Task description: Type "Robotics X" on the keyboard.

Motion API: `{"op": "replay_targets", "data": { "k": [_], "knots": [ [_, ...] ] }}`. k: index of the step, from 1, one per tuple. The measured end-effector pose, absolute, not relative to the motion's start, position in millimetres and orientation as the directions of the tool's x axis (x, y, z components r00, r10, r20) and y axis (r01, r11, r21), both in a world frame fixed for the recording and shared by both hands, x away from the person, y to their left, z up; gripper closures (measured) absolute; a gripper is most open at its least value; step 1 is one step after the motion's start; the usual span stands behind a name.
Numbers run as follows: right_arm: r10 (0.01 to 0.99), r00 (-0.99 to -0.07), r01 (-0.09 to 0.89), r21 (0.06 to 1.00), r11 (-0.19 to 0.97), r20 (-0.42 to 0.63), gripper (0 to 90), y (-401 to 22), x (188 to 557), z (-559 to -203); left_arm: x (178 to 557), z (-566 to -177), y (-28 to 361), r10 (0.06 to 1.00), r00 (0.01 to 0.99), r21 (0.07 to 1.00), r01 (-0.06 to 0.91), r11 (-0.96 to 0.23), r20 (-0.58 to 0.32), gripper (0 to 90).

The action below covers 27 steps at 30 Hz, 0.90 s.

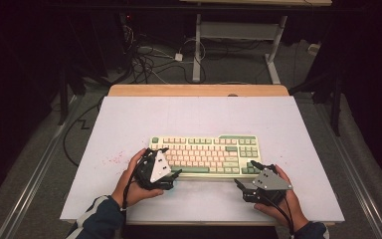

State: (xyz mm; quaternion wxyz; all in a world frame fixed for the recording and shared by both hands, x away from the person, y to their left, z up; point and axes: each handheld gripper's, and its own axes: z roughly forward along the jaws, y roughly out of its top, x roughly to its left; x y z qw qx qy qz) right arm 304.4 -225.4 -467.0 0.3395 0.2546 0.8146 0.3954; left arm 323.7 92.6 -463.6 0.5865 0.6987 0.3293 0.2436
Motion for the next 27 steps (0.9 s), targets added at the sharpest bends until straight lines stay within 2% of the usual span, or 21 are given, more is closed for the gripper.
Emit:
{"op": "replay_targets", "data": {
  "k": [18, 23, 26, 27],
  "knots": [
    [0.705, -0.616, 0.155, 0.824, 0.545, -0.351, 23.9, -228.0, 305.0, -464.0, 309.6, -474.3, 135.3, 0.789, 0.613, 0.980, 0.174, -0.095, -0.032, 20.0],
    [0.712, -0.612, 0.176, 0.818, 0.547, -0.344, 29.5, -230.3, 307.1, -461.6, 308.9, -483.1, 145.5, 0.802, 0.596, 0.975, 0.199, -0.102, -0.038, 20.0],
    [0.702, -0.642, 0.180, 0.829, 0.529, -0.309, 35.2, -233.5, 309.4, -457.6, 308.3, -486.5, 149.4, 0.808, 0.588, 0.972, 0.208, -0.110, -0.034, 20.0],
    [0.704, -0.642, 0.181, 0.833, 0.524, -0.303, 40.1, -234.0, 310.1, -455.7, 307.8, -486.5, 150.1, 0.808, 0.587, 0.972, 0.215, -0.097, -0.049, 20.0]
  ]
}}
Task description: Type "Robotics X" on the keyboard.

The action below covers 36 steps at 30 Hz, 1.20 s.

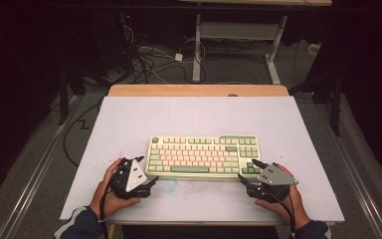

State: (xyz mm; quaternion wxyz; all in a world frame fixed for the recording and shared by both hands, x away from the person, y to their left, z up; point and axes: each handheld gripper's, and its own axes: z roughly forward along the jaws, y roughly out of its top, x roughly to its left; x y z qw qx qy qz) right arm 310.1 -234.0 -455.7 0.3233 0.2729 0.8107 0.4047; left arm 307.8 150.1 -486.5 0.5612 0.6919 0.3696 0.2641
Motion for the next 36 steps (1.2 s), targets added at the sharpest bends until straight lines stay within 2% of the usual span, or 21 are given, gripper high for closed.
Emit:
{"op": "replay_targets", "data": {
  "k": [7, 11, 24, 36],
  "knots": [
    [0.703, -0.657, 0.238, 0.810, 0.536, -0.272, 74.9, -227.1, 320.2, -441.3, 305.2, -491.1, 156.7, 0.819, 0.571, 0.967, 0.236, -0.098, -0.056, 20.0],
    [0.688, -0.687, 0.273, 0.795, 0.542, -0.233, 89.0, -220.7, 331.6, -438.7, 303.4, -495.9, 158.9, 0.823, 0.564, 0.961, 0.257, -0.104, -0.062, 20.0],
    [0.637, -0.735, 0.268, 0.763, 0.588, -0.233, 90.0, -192.4, 356.0, -437.4, 305.0, -495.9, 158.2, 0.829, 0.556, 0.961, 0.257, -0.101, -0.062, 20.0],
    [0.632, -0.739, 0.295, 0.732, 0.615, -0.233, 90.0, -191.4, 359.0, -452.6, 305.3, -498.6, 156.7, 0.826, 0.561, 0.956, 0.269, -0.118, -0.055, 20.0]
  ]
}}
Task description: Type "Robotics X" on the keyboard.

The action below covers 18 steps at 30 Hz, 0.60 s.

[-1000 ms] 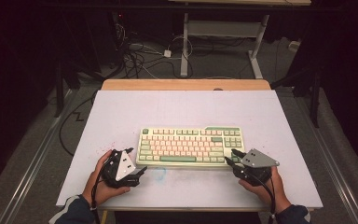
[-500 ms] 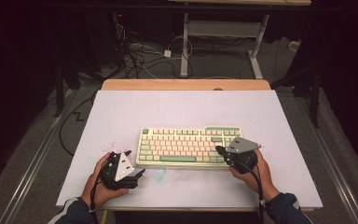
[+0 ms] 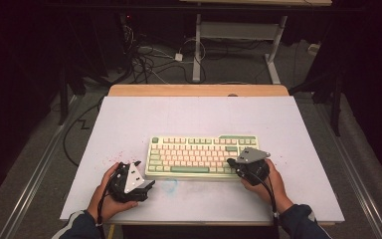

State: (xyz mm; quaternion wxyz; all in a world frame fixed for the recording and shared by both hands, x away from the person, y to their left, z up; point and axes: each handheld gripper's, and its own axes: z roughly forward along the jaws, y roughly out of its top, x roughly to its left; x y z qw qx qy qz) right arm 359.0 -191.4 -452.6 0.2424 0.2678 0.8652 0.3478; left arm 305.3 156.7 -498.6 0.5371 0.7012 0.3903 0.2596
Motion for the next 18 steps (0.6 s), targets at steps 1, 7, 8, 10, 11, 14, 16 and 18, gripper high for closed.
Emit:
{"op": "replay_targets", "data": {
  "k": [1, 7, 8, 10, 11, 14, 16, 18],
  "knots": [
    [0.632, -0.739, 0.294, 0.733, 0.614, -0.233, 90.0, -191.8, 359.1, -452.8, 305.4, -498.4, 156.9, 0.827, 0.560, 0.956, 0.270, -0.117, -0.057, 20.0],
    [0.642, -0.733, 0.302, 0.738, 0.603, -0.225, 90.0, -192.9, 358.9, -458.0, 305.1, -497.1, 158.2, 0.835, 0.548, 0.956, 0.270, -0.115, -0.055, 20.8],
    [0.643, -0.732, 0.303, 0.737, 0.605, -0.226, 90.0, -192.9, 358.9, -457.7, 305.2, -496.4, 158.9, 0.838, 0.542, 0.956, 0.274, -0.107, -0.062, 20.9],
    [0.646, -0.728, 0.304, 0.737, 0.604, -0.230, 90.0, -192.3, 358.2, -458.1, 305.0, -493.4, 161.2, 0.837, 0.540, 0.954, 0.286, -0.089, -0.084, 23.1],
    [0.645, -0.728, 0.300, 0.738, 0.605, -0.233, 90.0, -192.2, 357.9, -458.5, 304.9, -492.0, 161.9, 0.838, 0.538, 0.955, 0.285, -0.081, -0.089, 25.5],
    [0.648, -0.726, 0.299, 0.742, 0.600, -0.231, 90.0, -192.7, 357.2, -459.3, 303.2, -485.7, 165.4, 0.836, 0.541, 0.955, 0.287, -0.076, -0.096, 36.2],
    [0.648, -0.726, 0.297, 0.745, 0.597, -0.230, 90.0, -193.2, 357.5, -459.5, 301.7, -482.8, 168.2, 0.834, 0.542, 0.954, 0.291, -0.070, -0.103, 43.5],
    [0.649, -0.725, 0.295, 0.746, 0.597, -0.232, 90.0, -193.4, 357.4, -460.0, 300.5, -481.2, 171.2, 0.830, 0.547, 0.951, 0.302, -0.070, -0.113, 53.7]
  ]
}}
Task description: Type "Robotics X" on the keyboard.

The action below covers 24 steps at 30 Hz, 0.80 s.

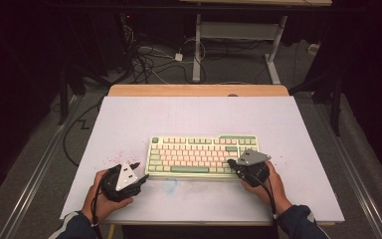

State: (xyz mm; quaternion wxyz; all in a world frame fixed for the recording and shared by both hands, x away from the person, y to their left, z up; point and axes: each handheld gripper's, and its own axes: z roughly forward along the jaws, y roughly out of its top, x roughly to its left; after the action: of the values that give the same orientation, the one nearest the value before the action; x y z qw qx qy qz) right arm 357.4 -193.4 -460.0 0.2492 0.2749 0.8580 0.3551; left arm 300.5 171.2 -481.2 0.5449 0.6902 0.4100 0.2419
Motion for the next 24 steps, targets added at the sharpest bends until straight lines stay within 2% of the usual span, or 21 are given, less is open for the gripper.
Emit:
{"op": "replay_targets", "data": {
  "k": [9, 24],
  "knots": [
    [0.649, -0.722, 0.288, 0.748, 0.598, -0.240, 90.0, -193.2, 356.6, -460.6, 299.7, -474.4, 178.3, 0.832, 0.539, 0.943, 0.326, -0.059, -0.134, 86.7],
    [0.653, -0.718, 0.290, 0.747, 0.598, -0.244, 90.0, -192.5, 356.0, -460.8, 295.2, -461.1, 170.0, 0.806, 0.560, 0.930, 0.366, -0.034, -0.191, 85.2]
  ]
}}
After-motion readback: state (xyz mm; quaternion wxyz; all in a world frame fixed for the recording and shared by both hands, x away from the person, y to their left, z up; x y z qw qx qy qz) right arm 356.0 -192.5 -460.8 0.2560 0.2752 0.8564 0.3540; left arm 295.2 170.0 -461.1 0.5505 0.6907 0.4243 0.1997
